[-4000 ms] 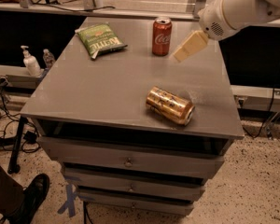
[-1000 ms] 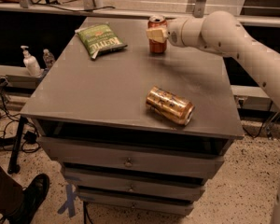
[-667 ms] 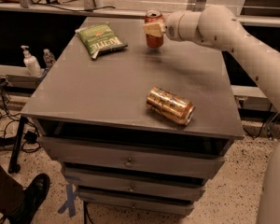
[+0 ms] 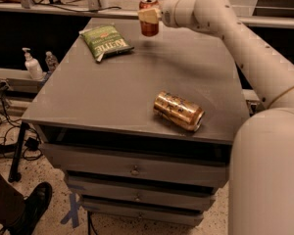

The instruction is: Move coke can near green jalapeno chip bag

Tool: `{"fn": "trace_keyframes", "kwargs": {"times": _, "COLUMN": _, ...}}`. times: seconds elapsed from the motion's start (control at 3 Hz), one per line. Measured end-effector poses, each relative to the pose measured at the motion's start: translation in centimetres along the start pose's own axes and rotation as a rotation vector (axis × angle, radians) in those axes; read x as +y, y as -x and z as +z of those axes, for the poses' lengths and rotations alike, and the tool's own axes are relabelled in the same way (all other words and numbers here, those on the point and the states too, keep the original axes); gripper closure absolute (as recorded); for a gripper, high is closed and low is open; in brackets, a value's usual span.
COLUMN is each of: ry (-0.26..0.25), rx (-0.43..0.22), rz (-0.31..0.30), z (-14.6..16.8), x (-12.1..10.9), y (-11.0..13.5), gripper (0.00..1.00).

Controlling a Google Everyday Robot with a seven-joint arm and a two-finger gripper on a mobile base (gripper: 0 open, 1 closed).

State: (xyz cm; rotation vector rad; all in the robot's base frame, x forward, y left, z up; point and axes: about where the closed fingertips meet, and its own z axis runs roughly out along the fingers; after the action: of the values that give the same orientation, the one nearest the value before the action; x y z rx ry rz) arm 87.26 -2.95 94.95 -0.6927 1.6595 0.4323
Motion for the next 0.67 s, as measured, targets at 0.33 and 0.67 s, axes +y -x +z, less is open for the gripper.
{"fn": "trace_keyframes", "kwargs": {"times": 0.33, "ry": 0.042, "rx": -0.002, "rz": 0.030, "z": 2.6, "x": 2.0, "y": 0.4, "gripper": 1.00}}
{"fn": "trace_keyframes", "kwargs": {"times": 0.67, "ry": 0.078, "rx": 0.005, "rz": 0.060, "z": 3.8, "x": 4.0, "y": -0.1, "gripper": 1.00}}
